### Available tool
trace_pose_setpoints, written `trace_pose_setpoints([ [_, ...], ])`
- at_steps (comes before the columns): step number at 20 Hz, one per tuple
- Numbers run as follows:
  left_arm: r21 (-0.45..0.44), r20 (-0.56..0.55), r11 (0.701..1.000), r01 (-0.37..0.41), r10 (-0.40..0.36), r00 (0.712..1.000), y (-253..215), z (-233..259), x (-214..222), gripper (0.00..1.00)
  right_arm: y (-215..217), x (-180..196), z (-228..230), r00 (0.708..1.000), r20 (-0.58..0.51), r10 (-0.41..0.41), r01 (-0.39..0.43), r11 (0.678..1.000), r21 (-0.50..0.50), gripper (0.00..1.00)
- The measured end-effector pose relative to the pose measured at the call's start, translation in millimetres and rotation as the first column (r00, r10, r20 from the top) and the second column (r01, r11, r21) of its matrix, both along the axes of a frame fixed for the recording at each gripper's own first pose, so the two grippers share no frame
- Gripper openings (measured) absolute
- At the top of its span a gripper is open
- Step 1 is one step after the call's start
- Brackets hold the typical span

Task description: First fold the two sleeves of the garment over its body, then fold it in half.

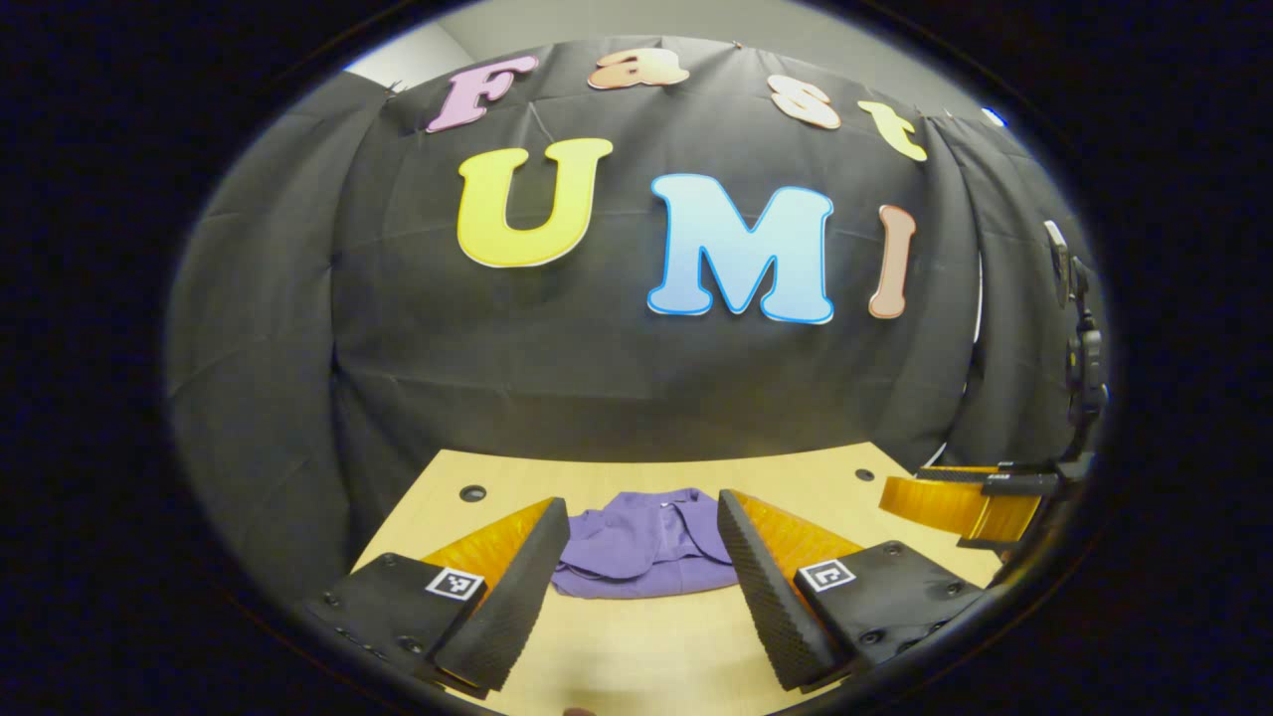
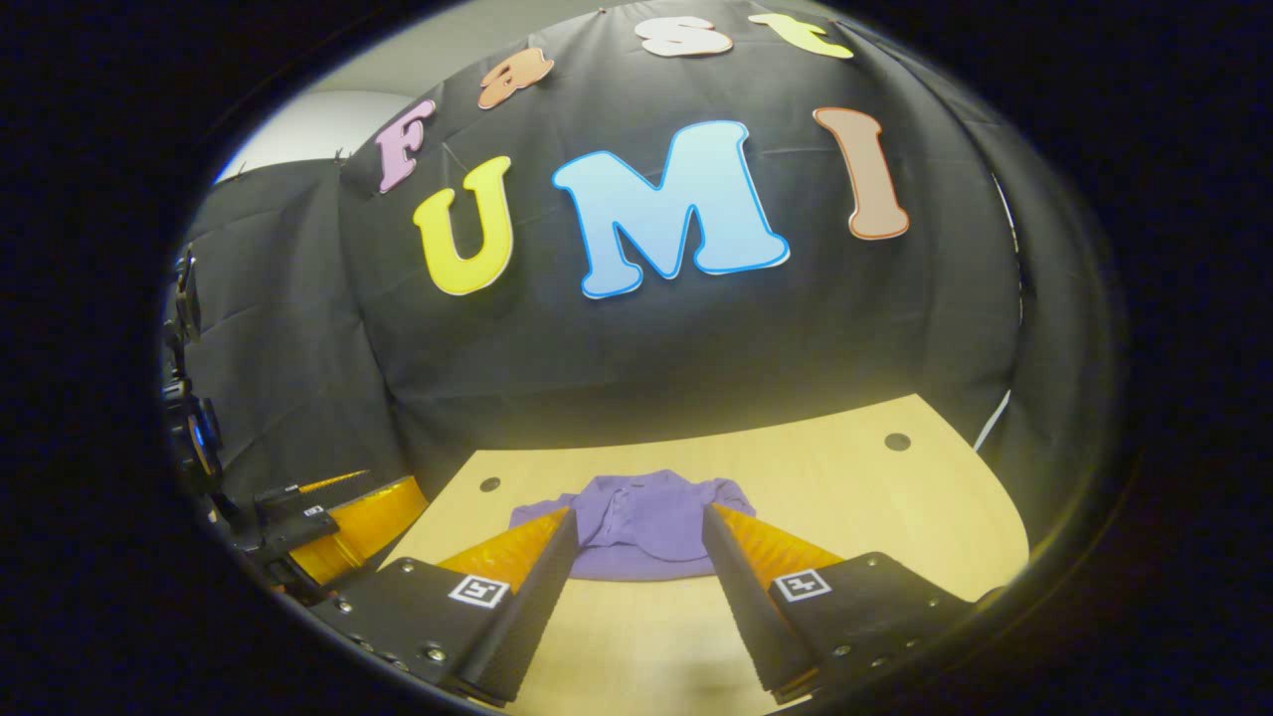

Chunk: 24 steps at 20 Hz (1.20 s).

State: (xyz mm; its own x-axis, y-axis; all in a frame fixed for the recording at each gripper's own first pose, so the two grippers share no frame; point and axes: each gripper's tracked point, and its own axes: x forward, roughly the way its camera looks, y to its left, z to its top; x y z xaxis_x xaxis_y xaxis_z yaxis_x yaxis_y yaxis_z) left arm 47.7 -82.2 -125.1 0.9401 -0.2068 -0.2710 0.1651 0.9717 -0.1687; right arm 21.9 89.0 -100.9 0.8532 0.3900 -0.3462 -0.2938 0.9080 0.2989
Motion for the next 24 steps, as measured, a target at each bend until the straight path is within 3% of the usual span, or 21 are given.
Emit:
trace_pose_setpoints([
  [10,0.006,-0.005,0.999,-0.047,0.047,0.999,29.4,-3.7,-1.3,0.96,2.1,-8.0,-9.9,1.000,-0.018,0.008,-0.008,1.000,-0.008,0.82],
  [12,0.013,-0.002,0.999,-0.040,0.040,0.999,28.7,-3.3,0.0,1.00,1.3,-5.8,-9.3,1.000,-0.015,-0.004,0.004,1.000,-0.004,0.82],
  [24,0.062,0.043,0.997,0.045,-0.048,0.998,21.6,9.0,0.4,0.99,-9.7,-8.5,2.3,0.995,0.031,-0.092,0.092,0.996,-0.005,0.82],
])
